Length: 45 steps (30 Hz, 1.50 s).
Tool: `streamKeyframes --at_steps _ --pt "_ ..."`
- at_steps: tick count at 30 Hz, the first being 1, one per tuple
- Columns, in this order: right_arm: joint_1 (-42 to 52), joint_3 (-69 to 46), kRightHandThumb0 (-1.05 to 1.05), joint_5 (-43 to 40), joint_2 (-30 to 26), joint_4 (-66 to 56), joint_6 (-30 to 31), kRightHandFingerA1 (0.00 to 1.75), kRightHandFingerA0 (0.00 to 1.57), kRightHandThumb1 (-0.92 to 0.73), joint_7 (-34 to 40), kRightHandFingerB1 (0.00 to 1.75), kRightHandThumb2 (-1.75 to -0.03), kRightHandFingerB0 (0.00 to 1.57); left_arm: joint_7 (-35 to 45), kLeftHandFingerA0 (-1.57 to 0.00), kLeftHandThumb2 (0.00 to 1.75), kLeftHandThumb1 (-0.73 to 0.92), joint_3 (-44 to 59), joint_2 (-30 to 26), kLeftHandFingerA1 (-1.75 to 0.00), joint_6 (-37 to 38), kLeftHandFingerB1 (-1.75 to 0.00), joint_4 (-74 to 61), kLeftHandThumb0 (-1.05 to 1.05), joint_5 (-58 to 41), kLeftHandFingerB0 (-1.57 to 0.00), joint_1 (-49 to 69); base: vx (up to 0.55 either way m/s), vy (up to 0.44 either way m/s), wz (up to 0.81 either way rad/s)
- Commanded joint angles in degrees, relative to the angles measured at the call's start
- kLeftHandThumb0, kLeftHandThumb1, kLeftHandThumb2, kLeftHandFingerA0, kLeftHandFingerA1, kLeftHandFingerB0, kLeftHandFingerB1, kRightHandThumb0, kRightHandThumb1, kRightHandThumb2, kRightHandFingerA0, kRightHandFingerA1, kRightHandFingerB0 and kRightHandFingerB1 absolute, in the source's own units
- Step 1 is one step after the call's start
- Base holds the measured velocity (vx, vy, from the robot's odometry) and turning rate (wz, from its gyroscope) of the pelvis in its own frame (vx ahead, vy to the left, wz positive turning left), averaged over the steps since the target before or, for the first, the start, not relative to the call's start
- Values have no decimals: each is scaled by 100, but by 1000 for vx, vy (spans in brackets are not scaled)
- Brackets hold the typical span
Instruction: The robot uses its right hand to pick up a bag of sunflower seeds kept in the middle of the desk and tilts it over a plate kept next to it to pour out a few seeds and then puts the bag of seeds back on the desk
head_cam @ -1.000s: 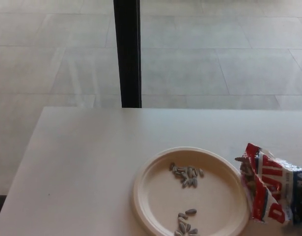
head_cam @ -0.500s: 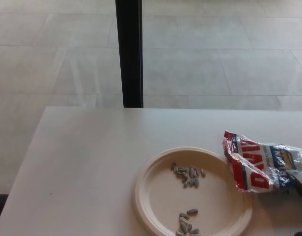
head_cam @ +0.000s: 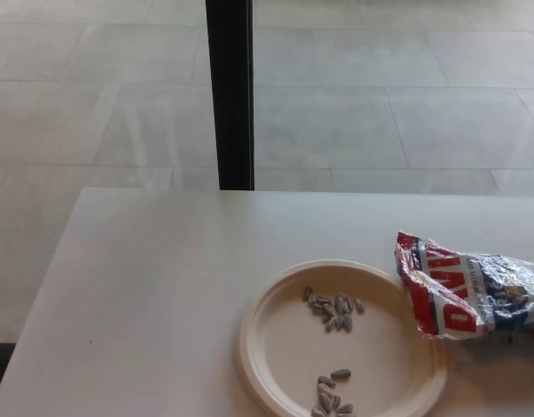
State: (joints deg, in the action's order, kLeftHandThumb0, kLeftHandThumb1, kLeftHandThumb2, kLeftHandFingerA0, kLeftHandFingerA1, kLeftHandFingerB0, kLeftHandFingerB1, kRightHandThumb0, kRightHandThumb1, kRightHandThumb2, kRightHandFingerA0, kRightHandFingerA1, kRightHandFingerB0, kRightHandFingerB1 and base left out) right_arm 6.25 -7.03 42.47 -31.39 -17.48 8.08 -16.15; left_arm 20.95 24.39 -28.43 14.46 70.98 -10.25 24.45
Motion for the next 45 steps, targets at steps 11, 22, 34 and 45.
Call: streamKeyframes --at_steps 11,22,34,45 --pt "490 -4999 -71 -3724 1532 1799 307 34 1 -52 1220 37 -89 10 -178 -39 76 79 -132 -45 -71 11 -61 12 -60 94 -36 -38 0 0 0" --pt "92 -6984 -73 -5175 1303 5855 -737 23 0 -48 2200 36 -85 7 -184 -46 75 78 -47 -18 -76 -80 -63 26 -57 -24 -38 -97 0 0 0" --pt "708 -6740 -62 -4562 2620 5226 156 61 12 -72 2182 35 -63 5 -35 -38 75 78 29 2 -71 -143 -58 62 -60 -124 -29 -9 0 0 0" --pt "442 -6454 -60 -4643 1898 7441 -932 49 20 -67 1600 28 -61 11 -188 -43 76 79 -92 6 -73 -91 -59 110 -60 21 -32 -132 0 0 0"
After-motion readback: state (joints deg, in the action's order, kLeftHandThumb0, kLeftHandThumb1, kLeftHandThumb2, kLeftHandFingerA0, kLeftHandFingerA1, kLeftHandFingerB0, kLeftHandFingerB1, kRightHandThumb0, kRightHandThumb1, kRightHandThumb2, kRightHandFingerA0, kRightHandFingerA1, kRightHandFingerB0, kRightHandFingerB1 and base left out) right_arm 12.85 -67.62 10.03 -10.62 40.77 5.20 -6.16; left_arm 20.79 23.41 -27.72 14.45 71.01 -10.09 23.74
